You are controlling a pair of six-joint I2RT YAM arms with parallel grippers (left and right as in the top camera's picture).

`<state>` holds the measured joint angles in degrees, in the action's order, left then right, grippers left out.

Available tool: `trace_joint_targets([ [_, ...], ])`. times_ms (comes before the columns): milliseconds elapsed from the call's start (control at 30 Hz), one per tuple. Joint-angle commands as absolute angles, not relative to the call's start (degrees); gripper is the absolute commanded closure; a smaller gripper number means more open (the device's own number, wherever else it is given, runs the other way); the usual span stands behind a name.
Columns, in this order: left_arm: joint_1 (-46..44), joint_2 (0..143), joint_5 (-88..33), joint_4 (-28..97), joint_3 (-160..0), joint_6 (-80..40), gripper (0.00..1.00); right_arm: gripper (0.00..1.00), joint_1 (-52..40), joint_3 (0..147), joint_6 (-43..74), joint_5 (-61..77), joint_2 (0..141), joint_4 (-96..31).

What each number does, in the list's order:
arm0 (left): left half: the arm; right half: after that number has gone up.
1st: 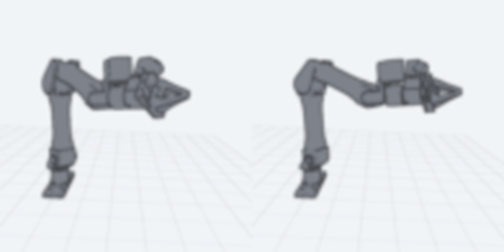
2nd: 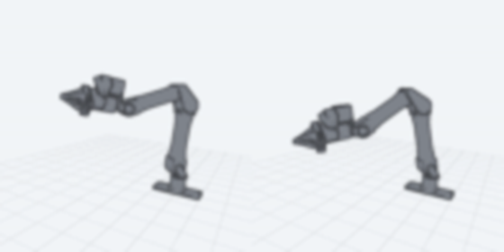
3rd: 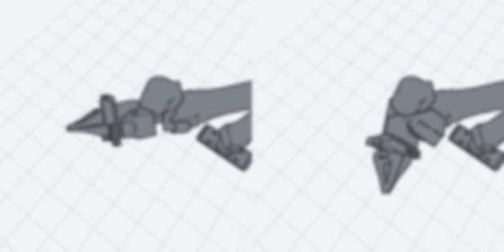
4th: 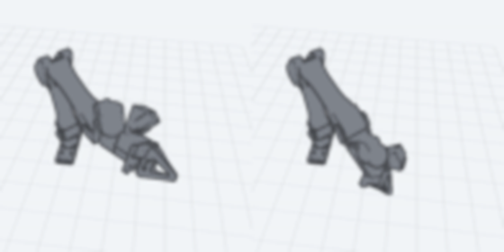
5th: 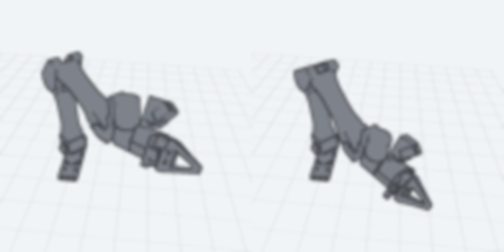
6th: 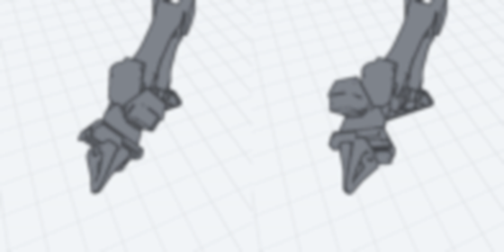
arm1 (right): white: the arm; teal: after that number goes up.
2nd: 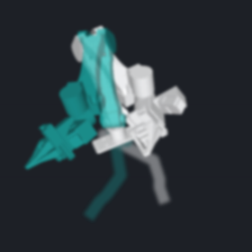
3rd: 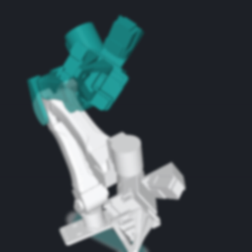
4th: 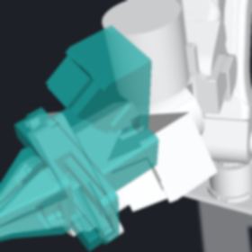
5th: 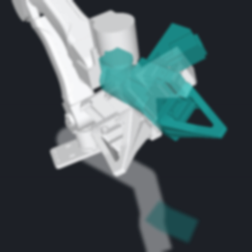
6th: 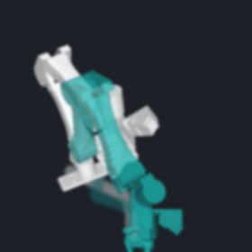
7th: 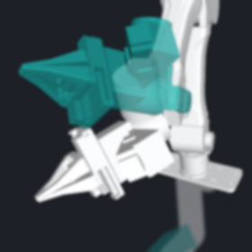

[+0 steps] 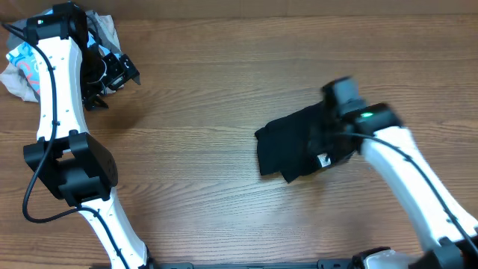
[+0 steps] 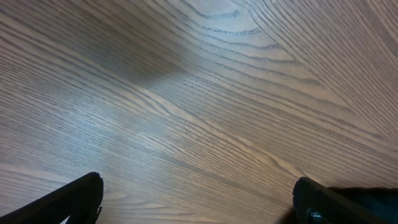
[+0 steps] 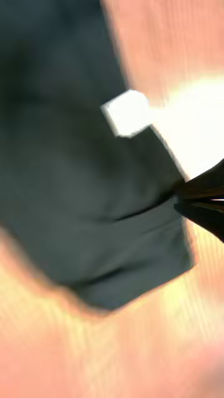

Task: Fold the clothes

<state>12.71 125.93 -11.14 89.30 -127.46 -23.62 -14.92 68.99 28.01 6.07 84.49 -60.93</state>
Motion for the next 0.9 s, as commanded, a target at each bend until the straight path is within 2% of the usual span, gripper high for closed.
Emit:
trace_joint_targets([
  [0, 12.3, 125.9, -11.6, 89.2, -128.6, -22.7, 0.00, 0.96, -8.3, 70.8, 26.5, 4.0, 84.2, -58.7],
  [233, 12.3, 125.9, -11.6, 89.1, -128.6, -22.7, 0.00, 0.96, 5.8, 70.8, 21.8, 15.3, 92.7, -52.7],
  [400, 12.3, 125.9, -11.6, 88.8, -128.6, -22.7, 0.00, 0.96, 11.4, 70.7, 17.5, 24.8, 101.5, -48.2],
  [600, 12.3, 125.9, -11.6, 88.9, -128.6, -22.7, 0.00, 0.96, 14.6, 70.7, 21.4, 17.5, 109.4, -49.6],
  [867, 12.3, 125.9, -11.6, 88.5, -128.6, -22.7, 0.00, 0.96, 19.3, 70.9, 26.2, 9.0, 108.9, -54.0],
])
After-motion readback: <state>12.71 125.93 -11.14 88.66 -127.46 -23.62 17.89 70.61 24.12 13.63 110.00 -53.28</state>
